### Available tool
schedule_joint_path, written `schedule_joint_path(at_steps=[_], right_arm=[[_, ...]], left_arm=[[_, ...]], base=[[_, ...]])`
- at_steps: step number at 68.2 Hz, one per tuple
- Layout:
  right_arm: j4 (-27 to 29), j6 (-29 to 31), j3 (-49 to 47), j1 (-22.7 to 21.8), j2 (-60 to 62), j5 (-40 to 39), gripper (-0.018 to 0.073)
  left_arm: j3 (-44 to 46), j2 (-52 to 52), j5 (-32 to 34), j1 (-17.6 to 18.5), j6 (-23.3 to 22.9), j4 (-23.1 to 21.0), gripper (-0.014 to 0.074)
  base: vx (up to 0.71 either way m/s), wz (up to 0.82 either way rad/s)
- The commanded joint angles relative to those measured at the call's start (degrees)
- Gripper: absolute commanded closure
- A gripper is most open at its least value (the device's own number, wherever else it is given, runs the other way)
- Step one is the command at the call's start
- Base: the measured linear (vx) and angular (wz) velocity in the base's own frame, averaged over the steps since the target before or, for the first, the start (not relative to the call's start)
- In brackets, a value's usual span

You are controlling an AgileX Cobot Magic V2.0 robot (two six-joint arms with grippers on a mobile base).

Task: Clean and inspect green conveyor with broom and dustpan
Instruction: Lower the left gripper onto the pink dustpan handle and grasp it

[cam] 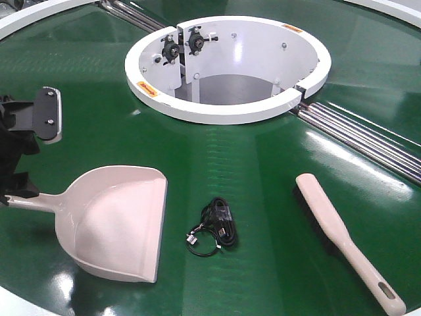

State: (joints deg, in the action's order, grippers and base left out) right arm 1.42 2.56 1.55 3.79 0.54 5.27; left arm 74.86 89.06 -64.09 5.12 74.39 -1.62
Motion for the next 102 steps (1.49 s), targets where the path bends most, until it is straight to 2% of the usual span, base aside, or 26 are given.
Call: schedule_joint_path(at_steps=[1, 12, 23, 41, 53, 67, 77, 85, 102], right_arm=[[-0.2, 0.1, 1.2, -0.1, 1.1, -4.3, 0.0568], [-0.2, 0.1, 1.2, -0.1, 1.1, -4.3, 0.0568], [-0.2, 0.1, 1.2, -0.1, 1.1, -4.3, 0.0568], [-0.2, 0.1, 1.2, -0.1, 1.1, -4.3, 0.0568], [-0.2, 0.1, 1.2, -0.1, 1.1, -4.3, 0.0568], [-0.2, 0.1, 1.2, -0.1, 1.1, -4.3, 0.0568], [-0.2, 0.1, 1.2, -0.1, 1.1, -4.3, 0.0568], [-0.2, 0.1, 1.2, -0.1, 1.0, -4.3, 0.0568], [-0.2, 0.1, 1.2, -0.1, 1.0, -4.3, 0.0568]], left_arm=[[1.7, -0.5, 1.1, -0.1, 0.4, 1.1, 0.0076], [0.0, 0.8, 3.1, -0.1, 0.9, 2.9, 0.0076], [-5.9, 0.8, 4.8, -0.1, 4.0, 4.7, 0.0076], [-7.6, 0.8, 14.2, -0.1, 4.5, 4.1, 0.0076], [-7.6, 0.9, 14.6, -0.1, 11.3, 3.9, 0.0076], [-7.6, 3.7, 13.4, -0.1, 11.5, 2.9, 0.0076], [-7.6, 5.5, 16.0, -0.1, 11.3, 2.4, 0.0083], [-7.6, 7.3, 15.3, -0.1, 11.3, 2.5, 0.0146], [-7.6, 9.3, 12.8, -0.1, 11.3, 2.7, 0.0398]], base=[[0.00, 0.00], [0.00, 0.00], [0.00, 0.00], [0.00, 0.00], [0.00, 0.00], [0.00, 0.00], [0.00, 0.00], [0.00, 0.00], [0.00, 0.00]])
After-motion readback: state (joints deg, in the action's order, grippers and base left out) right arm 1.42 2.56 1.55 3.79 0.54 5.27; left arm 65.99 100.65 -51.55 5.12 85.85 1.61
